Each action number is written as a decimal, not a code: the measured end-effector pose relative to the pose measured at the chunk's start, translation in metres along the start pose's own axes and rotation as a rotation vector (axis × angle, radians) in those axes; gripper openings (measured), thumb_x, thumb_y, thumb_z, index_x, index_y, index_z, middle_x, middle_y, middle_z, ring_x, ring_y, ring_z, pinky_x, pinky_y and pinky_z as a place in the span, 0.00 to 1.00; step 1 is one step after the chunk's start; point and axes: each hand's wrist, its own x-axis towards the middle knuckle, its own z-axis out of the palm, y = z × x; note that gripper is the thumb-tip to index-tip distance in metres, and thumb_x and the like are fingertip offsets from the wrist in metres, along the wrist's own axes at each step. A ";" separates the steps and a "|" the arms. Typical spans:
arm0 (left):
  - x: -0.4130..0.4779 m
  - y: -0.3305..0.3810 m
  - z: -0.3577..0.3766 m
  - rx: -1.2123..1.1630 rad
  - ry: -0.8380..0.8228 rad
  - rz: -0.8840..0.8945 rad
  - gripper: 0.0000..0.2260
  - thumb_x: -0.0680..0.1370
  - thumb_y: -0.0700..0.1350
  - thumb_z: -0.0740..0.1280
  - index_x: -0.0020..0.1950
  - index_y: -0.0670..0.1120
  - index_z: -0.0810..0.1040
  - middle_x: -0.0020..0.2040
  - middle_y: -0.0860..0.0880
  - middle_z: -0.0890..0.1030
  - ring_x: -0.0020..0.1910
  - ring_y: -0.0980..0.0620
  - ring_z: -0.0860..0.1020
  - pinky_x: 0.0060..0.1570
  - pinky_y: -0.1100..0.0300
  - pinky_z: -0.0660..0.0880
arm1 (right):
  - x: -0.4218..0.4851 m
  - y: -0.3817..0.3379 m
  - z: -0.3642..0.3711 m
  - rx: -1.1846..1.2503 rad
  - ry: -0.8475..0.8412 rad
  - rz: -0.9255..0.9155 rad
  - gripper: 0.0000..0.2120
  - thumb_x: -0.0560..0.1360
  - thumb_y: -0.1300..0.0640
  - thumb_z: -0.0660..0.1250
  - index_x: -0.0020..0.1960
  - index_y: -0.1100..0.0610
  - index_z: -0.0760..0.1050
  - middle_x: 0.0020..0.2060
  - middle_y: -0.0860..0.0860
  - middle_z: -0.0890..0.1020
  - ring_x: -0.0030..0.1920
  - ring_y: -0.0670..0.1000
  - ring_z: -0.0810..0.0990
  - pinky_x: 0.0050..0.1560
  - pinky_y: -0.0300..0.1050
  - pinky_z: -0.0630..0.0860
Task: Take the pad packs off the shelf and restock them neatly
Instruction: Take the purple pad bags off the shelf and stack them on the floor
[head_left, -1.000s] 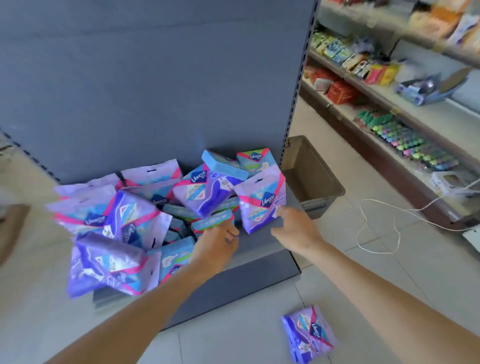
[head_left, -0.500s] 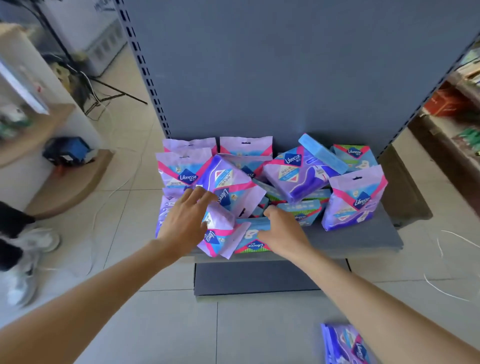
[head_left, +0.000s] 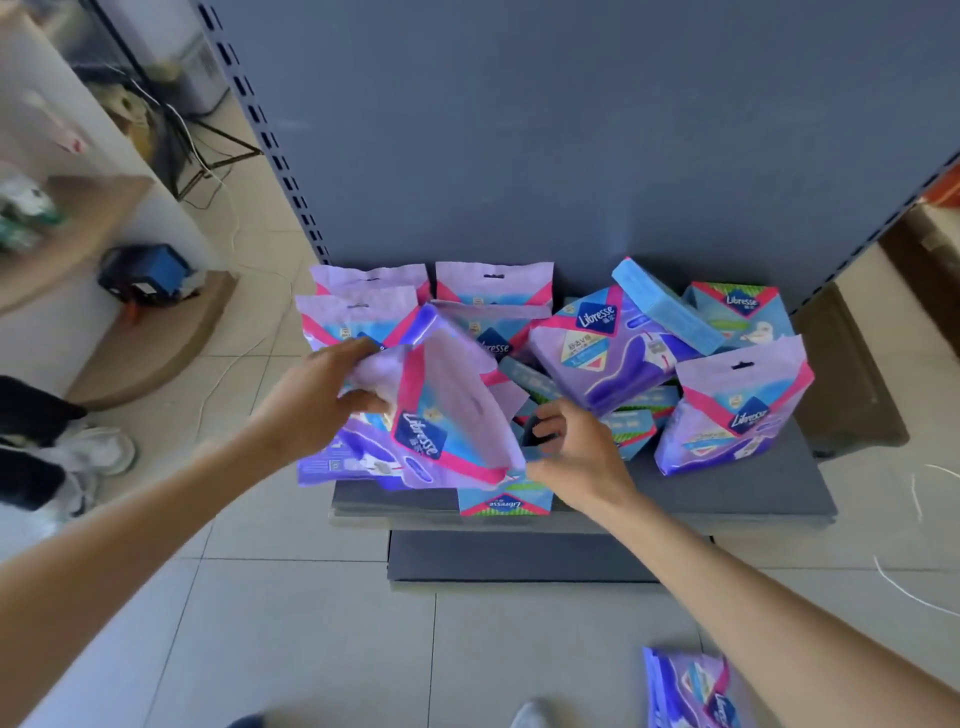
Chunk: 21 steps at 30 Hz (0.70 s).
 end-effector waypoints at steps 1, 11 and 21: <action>0.006 0.002 -0.007 -0.125 -0.010 -0.061 0.14 0.72 0.42 0.74 0.54 0.43 0.76 0.43 0.48 0.80 0.42 0.45 0.76 0.43 0.62 0.71 | 0.002 -0.003 -0.003 0.197 -0.125 0.035 0.28 0.58 0.65 0.73 0.58 0.57 0.72 0.50 0.52 0.80 0.51 0.52 0.80 0.51 0.47 0.78; 0.041 0.063 0.036 -0.549 -0.352 -0.187 0.09 0.78 0.40 0.67 0.58 0.43 0.76 0.51 0.47 0.81 0.48 0.52 0.79 0.51 0.63 0.76 | 0.006 0.011 -0.027 0.865 0.028 0.017 0.24 0.55 0.66 0.79 0.50 0.58 0.79 0.43 0.51 0.86 0.42 0.50 0.85 0.44 0.44 0.79; 0.091 0.047 0.065 0.775 -0.444 0.368 0.42 0.72 0.35 0.69 0.78 0.48 0.48 0.78 0.47 0.52 0.77 0.44 0.49 0.74 0.52 0.53 | -0.033 0.090 -0.108 0.874 0.225 0.077 0.42 0.44 0.52 0.84 0.56 0.56 0.76 0.51 0.54 0.85 0.48 0.55 0.84 0.37 0.45 0.80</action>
